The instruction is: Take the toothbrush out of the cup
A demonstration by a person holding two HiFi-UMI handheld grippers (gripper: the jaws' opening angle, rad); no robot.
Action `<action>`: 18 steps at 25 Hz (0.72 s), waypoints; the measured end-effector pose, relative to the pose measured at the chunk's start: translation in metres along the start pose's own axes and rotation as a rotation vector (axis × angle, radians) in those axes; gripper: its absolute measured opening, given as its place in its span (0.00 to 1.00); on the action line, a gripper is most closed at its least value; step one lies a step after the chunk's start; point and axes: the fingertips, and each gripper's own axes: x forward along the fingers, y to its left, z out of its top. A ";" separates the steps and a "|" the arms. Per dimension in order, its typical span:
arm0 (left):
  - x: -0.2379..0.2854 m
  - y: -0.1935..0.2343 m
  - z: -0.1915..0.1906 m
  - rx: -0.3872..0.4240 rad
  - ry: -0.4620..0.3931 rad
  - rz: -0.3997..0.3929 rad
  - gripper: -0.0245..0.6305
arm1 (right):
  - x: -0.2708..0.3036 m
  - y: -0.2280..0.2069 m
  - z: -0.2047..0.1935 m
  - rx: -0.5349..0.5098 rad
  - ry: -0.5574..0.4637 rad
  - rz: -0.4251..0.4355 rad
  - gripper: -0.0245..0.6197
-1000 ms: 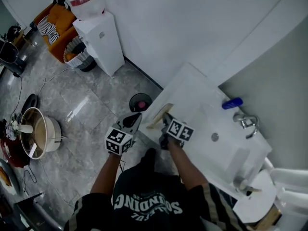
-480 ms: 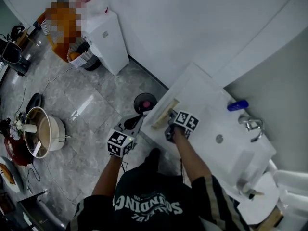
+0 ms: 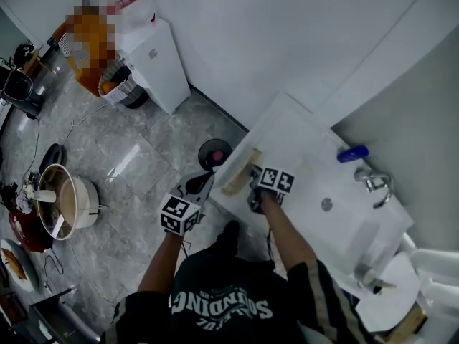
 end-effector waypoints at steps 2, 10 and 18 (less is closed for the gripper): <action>0.003 -0.004 0.003 0.007 -0.002 -0.013 0.04 | -0.007 0.004 0.002 -0.042 -0.022 -0.001 0.16; 0.020 -0.037 0.020 0.055 -0.023 -0.087 0.04 | -0.059 0.027 0.010 -0.250 -0.148 0.028 0.15; 0.043 -0.100 0.041 0.115 -0.044 -0.196 0.04 | -0.156 0.016 0.028 -0.386 -0.359 -0.044 0.04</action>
